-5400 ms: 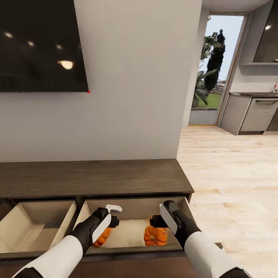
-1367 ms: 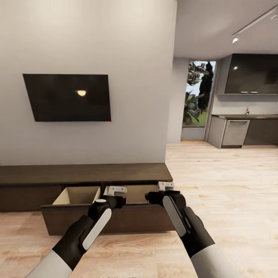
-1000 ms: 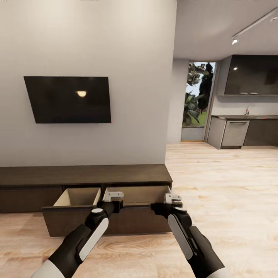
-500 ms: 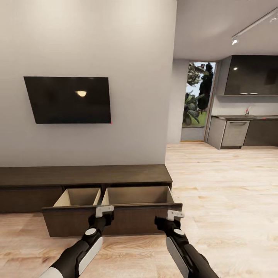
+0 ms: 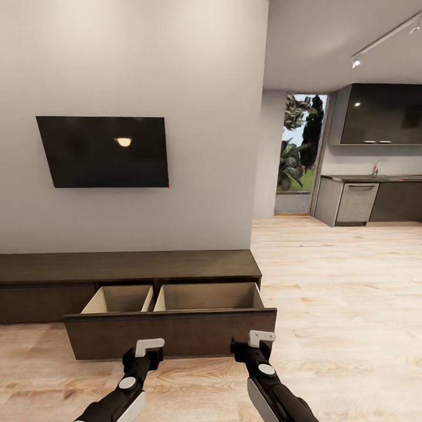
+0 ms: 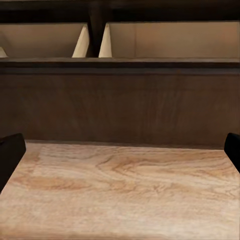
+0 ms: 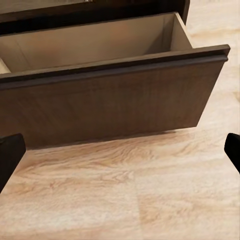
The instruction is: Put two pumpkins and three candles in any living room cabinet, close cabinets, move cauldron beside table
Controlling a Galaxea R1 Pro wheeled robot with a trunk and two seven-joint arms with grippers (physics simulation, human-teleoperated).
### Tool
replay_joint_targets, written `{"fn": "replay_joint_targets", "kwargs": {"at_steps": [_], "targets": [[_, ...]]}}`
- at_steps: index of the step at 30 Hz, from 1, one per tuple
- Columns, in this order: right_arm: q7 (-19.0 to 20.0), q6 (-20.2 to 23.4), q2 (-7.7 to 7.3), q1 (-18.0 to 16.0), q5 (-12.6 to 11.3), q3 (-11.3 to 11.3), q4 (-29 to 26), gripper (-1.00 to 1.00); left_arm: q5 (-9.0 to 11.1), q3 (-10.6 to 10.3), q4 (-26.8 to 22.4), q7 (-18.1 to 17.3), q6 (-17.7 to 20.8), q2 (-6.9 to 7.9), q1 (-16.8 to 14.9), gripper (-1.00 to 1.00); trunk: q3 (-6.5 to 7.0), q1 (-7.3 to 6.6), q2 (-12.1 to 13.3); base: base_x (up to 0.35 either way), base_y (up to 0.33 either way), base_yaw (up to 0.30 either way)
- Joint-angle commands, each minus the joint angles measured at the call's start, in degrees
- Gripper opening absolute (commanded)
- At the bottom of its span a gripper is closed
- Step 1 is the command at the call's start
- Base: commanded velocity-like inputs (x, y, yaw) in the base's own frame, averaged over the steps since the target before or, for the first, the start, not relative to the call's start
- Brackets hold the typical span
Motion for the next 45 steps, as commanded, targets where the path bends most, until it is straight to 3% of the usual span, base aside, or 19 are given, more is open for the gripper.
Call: {"fn": "replay_joint_targets", "kwargs": {"at_steps": [1,7,11,14,20,31,45], "targets": [[-0.4,-0.4,-0.04,0.0,-0.3,0.3,0.4,1.00,0.5,-0.5,0.2,0.2,-0.5,0.05,-0.1,1.00,-0.06,-0.01,0.0,0.000,0.000,0.000],[-0.3,-1.6,0.03,0.0,-0.2,0.6,2.8,1.00,0.6,-4.3,0.7,0.0,-2.5,0.03,-0.1,1.00,-0.06,-0.01,0.0,0.010,0.001,0.000],[-0.3,-1.8,0.06,0.0,-0.2,0.6,3.4,1.00,0.6,-5.1,0.8,0.0,-2.9,0.03,-0.1,1.00,-0.06,-0.01,0.0,0.148,0.044,0.000],[-0.3,-1.9,0.08,0.0,-0.2,0.6,4.4,1.00,0.6,-5.3,0.8,-0.3,-3.0,0.02,-0.1,1.00,-0.06,-0.01,0.0,0.098,0.027,0.000],[-0.3,-7.3,0.12,0.0,-0.2,0.6,8.5,1.00,0.5,-5.6,0.8,-2.0,-3.0,0.02,-0.1,1.00,-0.06,-0.01,0.0,0.023,0.007,0.000],[-0.3,-8.8,0.13,0.0,-0.3,2.0,9.1,1.00,0.7,-5.7,0.8,-2.3,-3.1,0.02,-0.1,1.00,-0.06,-0.01,0.0,0.002,0.000,0.000],[-0.2,-9.0,0.16,0.0,-0.3,2.2,8.4,1.00,0.8,-5.7,0.8,-2.3,-3.1,0.08,-0.1,1.00,-2.58,3.07,-5.6,0.000,0.000,0.000]]}}
